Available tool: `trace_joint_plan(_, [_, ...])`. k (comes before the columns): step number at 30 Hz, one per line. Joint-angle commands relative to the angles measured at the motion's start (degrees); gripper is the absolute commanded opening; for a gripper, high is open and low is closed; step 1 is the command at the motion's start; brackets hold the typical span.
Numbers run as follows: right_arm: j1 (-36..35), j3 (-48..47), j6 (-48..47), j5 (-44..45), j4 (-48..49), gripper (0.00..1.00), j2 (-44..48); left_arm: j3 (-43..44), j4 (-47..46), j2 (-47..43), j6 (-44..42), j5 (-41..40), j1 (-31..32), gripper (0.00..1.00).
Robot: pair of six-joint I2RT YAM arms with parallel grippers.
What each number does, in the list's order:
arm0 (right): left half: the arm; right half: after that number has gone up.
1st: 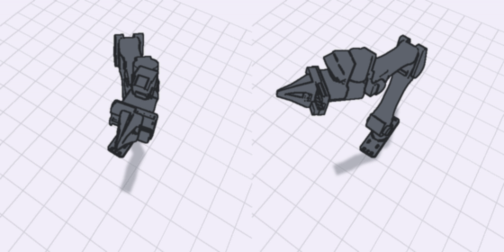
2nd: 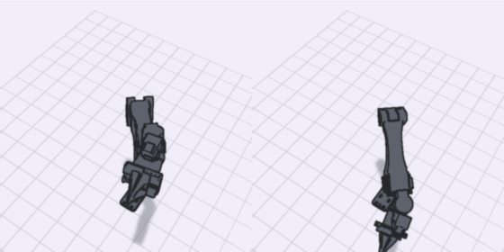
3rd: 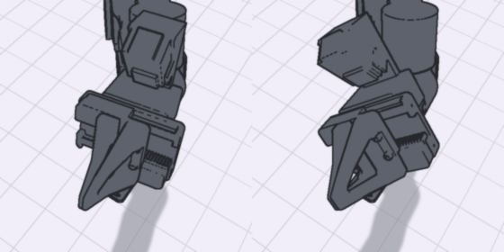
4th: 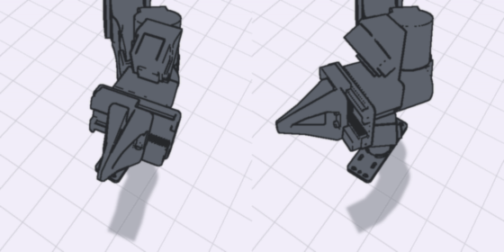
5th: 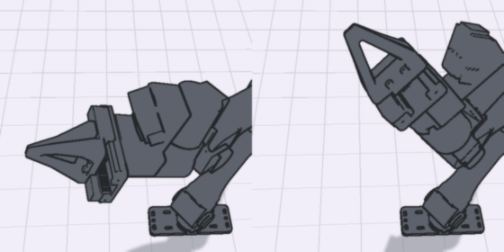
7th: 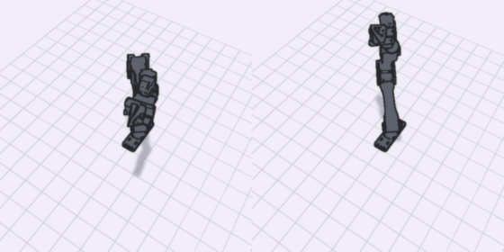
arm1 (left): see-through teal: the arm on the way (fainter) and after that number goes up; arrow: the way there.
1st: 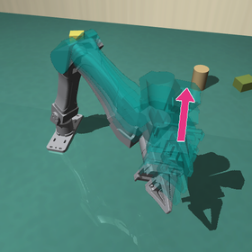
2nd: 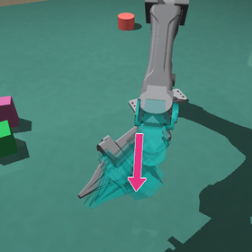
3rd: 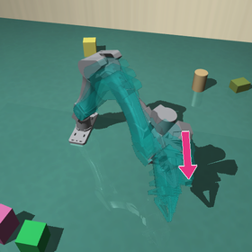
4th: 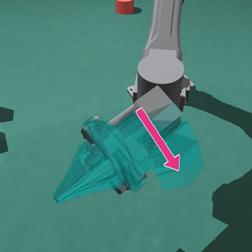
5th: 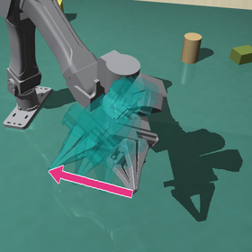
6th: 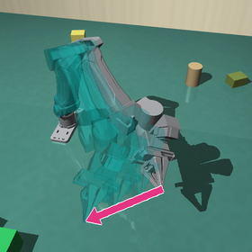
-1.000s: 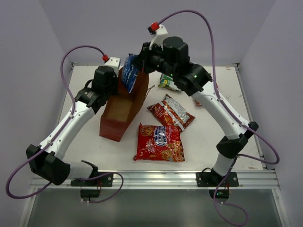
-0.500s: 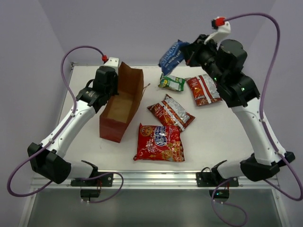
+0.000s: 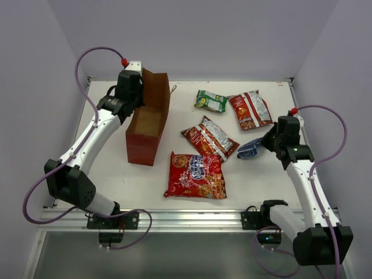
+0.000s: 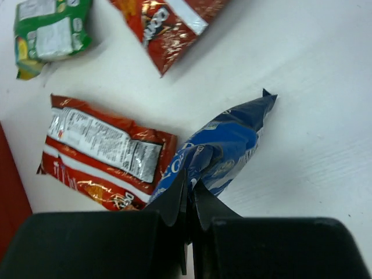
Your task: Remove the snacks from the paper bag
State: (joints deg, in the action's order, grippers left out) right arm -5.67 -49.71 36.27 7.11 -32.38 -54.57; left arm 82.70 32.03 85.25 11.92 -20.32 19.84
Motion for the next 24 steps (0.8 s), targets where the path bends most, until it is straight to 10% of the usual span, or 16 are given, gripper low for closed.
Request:
trace_joint_plan(1, [7.84,-0.03,4.07,-5.60,2.76,0.00,1.49,3.96,-2.85,1.67,2.14,2.03,-1.20,0.00])
trace_joint_plan(9, [15.16,-6.89,5.38,-8.95,4.60,0.00,-1.25,5.55,-5.40,4.92,4.68,5.72,-2.87,0.00])
trace_joint_plan(18, [15.16,13.57,13.47,-14.76,5.40,0.01,7.18,3.70,-6.28,3.96,6.09,6.43,-3.93,0.02])
trace_joint_plan(24, [15.16,19.57,16.55,-11.34,-4.78,0.28,13.69,3.79,-5.31,2.64,6.09,5.90,-4.01,0.23])
